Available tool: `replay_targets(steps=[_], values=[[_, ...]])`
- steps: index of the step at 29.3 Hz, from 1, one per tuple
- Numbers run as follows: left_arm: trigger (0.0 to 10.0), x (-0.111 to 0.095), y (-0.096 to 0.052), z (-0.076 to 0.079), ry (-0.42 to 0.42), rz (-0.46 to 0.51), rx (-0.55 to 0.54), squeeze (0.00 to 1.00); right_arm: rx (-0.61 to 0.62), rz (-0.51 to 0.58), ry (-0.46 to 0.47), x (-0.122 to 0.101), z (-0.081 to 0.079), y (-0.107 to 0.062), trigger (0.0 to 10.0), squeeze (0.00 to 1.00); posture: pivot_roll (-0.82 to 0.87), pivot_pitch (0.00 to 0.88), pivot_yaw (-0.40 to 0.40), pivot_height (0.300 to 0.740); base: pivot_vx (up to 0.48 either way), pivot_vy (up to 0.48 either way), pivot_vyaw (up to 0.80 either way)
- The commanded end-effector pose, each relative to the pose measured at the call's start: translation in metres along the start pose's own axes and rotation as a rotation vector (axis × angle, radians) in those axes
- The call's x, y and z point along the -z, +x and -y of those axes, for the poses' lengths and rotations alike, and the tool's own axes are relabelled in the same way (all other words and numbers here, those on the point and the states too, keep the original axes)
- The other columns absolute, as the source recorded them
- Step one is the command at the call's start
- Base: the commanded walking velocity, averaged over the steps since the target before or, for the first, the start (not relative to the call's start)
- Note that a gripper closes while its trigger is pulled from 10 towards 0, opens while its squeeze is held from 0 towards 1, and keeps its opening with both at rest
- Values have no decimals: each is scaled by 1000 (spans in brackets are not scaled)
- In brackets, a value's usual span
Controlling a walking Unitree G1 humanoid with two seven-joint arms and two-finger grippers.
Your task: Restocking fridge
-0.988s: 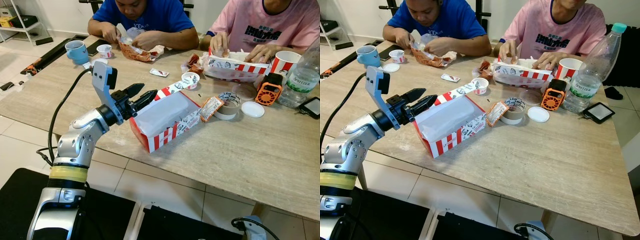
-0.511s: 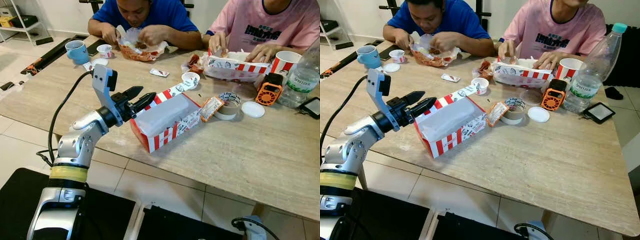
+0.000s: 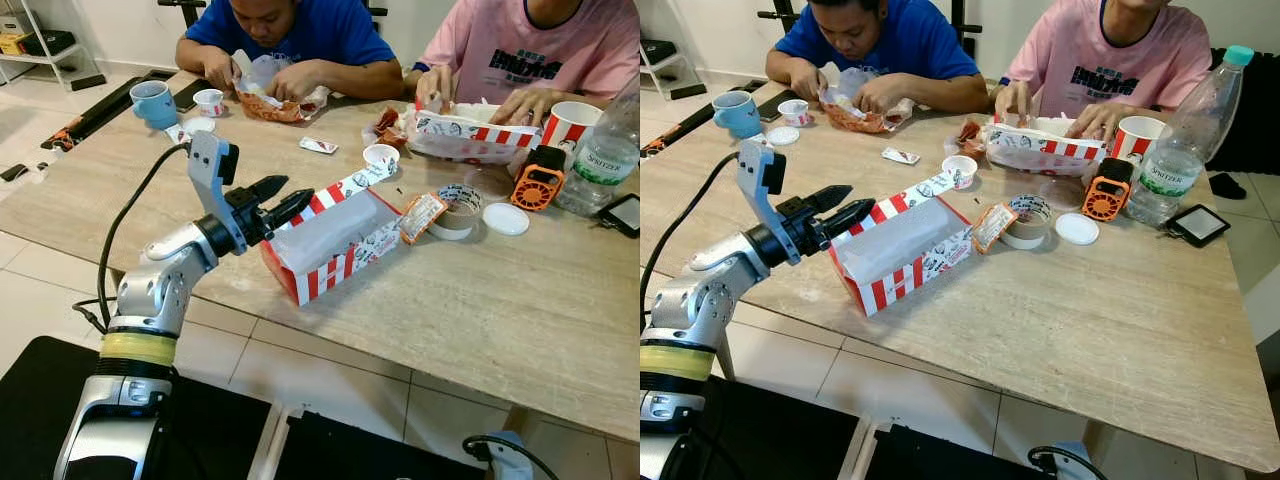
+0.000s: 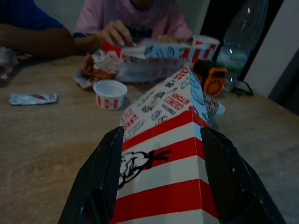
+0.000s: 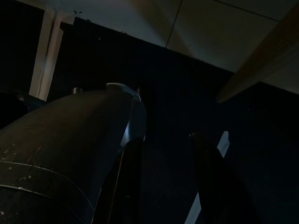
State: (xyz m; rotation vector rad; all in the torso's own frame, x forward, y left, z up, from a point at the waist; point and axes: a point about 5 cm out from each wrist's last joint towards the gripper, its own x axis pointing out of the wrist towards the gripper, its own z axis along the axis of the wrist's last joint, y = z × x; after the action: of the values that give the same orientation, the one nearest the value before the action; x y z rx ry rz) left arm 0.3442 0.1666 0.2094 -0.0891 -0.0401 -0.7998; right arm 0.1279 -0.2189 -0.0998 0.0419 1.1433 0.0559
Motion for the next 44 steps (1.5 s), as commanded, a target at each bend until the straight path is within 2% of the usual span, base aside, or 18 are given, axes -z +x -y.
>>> replay_targets(steps=[1,5,19,31,44], values=[[10000,8,0,3,24,-34,1,0,5,5,14,1,-1,0,10000,0,-47,79,44,740,0,0,0],[10000,15,1,4,48,-66,2,0,8,7,16,0,-1,0,10000,0,-47,79,44,740,0,0,0],[10000,19,3,7,73,-84,3,0,12,6,17,1,-1,0,10000,0,-46,80,45,740,0,0,0],[10000,40,4,12,165,-183,15,0,21,11,10,-2,2,0,10000,0,-47,71,41,740,0,0,0],[10000,44,4,14,194,-198,16,0,22,6,10,-1,1,0,10000,0,-43,71,39,740,0,0,0]])
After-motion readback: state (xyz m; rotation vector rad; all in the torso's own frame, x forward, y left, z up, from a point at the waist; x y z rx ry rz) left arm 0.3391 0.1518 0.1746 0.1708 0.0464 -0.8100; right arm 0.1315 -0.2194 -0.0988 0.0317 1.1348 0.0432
